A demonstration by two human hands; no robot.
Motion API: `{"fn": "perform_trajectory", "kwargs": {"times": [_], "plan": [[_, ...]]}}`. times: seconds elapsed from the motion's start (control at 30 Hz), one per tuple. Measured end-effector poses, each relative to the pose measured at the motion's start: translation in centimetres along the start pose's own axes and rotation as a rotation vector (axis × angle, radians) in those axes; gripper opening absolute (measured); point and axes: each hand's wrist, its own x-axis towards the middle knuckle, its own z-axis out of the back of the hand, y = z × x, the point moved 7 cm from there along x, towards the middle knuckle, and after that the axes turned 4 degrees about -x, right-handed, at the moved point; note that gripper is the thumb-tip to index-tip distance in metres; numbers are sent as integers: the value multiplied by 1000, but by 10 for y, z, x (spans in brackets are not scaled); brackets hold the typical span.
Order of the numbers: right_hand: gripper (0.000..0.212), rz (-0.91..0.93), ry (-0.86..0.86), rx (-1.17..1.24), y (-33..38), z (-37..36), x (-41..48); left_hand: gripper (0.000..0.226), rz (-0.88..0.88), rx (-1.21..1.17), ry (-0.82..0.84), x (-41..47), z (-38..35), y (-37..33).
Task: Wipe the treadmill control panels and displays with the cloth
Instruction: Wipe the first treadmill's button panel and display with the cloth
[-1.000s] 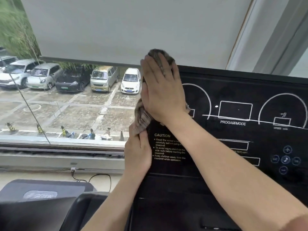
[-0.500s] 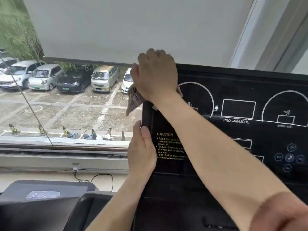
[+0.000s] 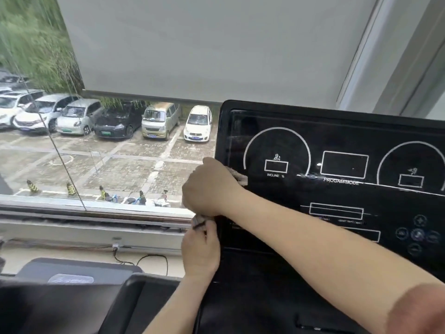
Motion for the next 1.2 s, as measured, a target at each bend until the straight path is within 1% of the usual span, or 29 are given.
{"fn": "perform_trajectory", "kwargs": {"times": [0.07, 0.1, 0.17, 0.2, 0.27, 0.3, 0.37, 0.43, 0.5, 0.57, 0.6, 0.63, 0.67, 0.7, 0.73, 0.77, 0.8, 0.83, 0.87, 0.9, 0.93, 0.97, 1.0, 1.03, 1.07, 1.1, 1.13, 1.17, 1.2], "plan": [[42, -2, -157, 16, 9, -9, -12, 37, 135, -122, 67, -14, 2, 17], [37, -1, -241, 49, 12, -13, -19, 36, 183, -162, 95, -16, 2, 25], [23, -4, -311, 65, 6, -19, -34, 32, 192, -228, 128, -9, 6, 23], [27, -28, -305, 62, -8, -13, -35, 30, 165, -273, 129, -2, 9, 15], [38, -123, -299, 51, -41, 1, -26, 36, 127, -387, 86, 13, 21, -6], [41, -171, -315, 70, -54, 9, -22, 38, 129, -460, 66, 19, 28, -18], [41, -263, -392, 161, -67, 20, -17, 39, 162, -695, 49, 30, 41, -35], [41, -323, -449, 263, -74, 25, -19, 34, 271, -978, 1, 40, 58, -37], [40, -359, -469, 347, -79, 36, -26, 27, 423, -1211, -130, 48, 78, -20], [36, -386, -440, 515, -81, 46, -31, 21, 535, -1305, -230, 50, 93, 2], [35, -402, -395, 662, -81, 48, -35, 21, 563, -1284, -236, 49, 98, 9], [42, -410, -314, 827, -79, 46, -41, 22, 580, -1221, -226, 48, 100, 15], [58, -394, -199, 955, -75, 43, -49, 24, 593, -1145, -204, 46, 101, 20], [74, -360, -60, 1000, -68, 38, -59, 25, 607, -1064, -186, 43, 103, 23], [84, -316, 76, 979, -61, 31, -69, 24, 614, -997, -181, 43, 104, 26], [83, -278, 157, 934, -55, 23, -80, 23, 620, -937, -187, 42, 108, 28], [70, -253, 176, 901, -51, 16, -88, 23, 623, -887, -181, 42, 111, 30], [48, -248, 138, 901, -48, 11, -94, 24, 631, -837, -158, 42, 112, 32], [25, -283, 89, 931, -48, 8, -99, 24, 640, -779, -113, 43, 111, 34], [11, -332, 47, 975, -49, 4, -104, 23, 648, -698, -49, 43, 108, 34], [22, -392, 25, 1005, -51, -1, -109, 21, 636, -577, 30, 43, 104, 34], [35, -451, 26, 1024, -50, -5, -113, 19, 588, -389, 104, 43, 102, 32], [44, -510, 31, 1045, -49, -8, -116, 17, 487, -142, 145, 43, 102, 28], [49, -557, 39, 1053, -48, -9, -117, 20, 357, 93, 149, 42, 105, 20], [52, -580, 49, 1055, -44, -10, -117, 25, 222, 218, 118, 38, 107, 9], [54, -590, 59, 1059, -40, -9, -116, 28, 101, 191, 134, 26, 103, -10], [54, -581, 79, 1076, -36, -8, -113, 26, 11, 81, 227, 12, 92, -26], [53, -562, 106, 1111, -30, -6, -109, 25, -40, 4, 366, -5, 77, -42], [52, -540, 128, 1168, -25, -5, -107, 26, -69, 5, 492, -20, 62, -54]]}}
